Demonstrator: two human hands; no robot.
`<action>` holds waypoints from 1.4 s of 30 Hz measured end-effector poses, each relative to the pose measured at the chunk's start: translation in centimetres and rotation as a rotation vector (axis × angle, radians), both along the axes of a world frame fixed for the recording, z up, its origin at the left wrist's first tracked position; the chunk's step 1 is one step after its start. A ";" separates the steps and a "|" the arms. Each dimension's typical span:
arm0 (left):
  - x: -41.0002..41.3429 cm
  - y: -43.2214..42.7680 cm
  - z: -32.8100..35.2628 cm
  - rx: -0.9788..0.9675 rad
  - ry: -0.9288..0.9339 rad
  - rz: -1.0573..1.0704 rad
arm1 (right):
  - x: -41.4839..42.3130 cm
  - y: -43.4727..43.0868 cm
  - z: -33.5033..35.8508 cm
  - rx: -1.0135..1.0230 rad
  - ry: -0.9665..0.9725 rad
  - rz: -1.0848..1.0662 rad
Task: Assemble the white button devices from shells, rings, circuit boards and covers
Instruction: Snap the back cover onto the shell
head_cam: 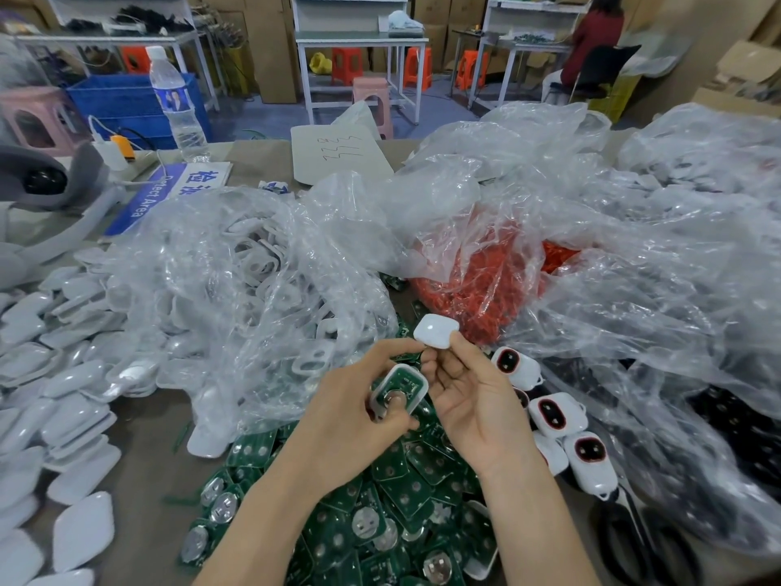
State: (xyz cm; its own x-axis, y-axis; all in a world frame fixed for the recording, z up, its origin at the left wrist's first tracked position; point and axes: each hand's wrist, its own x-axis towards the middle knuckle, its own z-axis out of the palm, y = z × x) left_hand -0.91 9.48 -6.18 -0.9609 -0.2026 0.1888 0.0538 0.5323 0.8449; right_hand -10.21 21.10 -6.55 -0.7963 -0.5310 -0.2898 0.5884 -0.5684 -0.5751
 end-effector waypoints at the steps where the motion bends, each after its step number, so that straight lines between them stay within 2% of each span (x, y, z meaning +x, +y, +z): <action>1: 0.0 0.0 0.0 -0.055 0.013 0.013 | 0.0 0.0 0.0 -0.005 -0.008 -0.004; 6: 0.1 0.0 0.1 -0.171 0.049 0.020 | -0.1 -0.1 -0.1 -0.020 -0.040 -0.025; 21: 0.2 -0.3 0.2 -0.145 0.077 0.028 | 0.2 0.1 0.2 -0.003 -0.003 -0.029; 30: 0.0 -0.3 0.3 -0.158 0.051 0.011 | 0.2 0.5 0.6 0.061 0.081 -0.068; 35: 0.0 -0.2 0.2 -0.165 0.051 0.019 | 0.3 0.7 0.5 0.165 0.170 -0.063; 37: 0.0 -0.2 0.1 -0.031 0.028 0.035 | 0.2 1.0 0.6 0.187 0.197 -0.071; 39: -0.1 -0.1 0.3 0.278 -0.017 0.062 | -0.2 1.5 0.8 0.199 0.246 -0.082; 42: -0.1 -0.1 0.7 0.664 -0.062 0.071 | -0.7 2.1 1.5 0.284 0.455 0.026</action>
State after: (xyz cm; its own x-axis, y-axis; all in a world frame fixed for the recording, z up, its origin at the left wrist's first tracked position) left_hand -1.02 9.41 -5.49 -0.9460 -0.3197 -0.0530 -0.0215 -0.1013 0.9946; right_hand -10.90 23.24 -5.06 -0.8627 -0.5028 -0.0536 0.2557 -0.3422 -0.9042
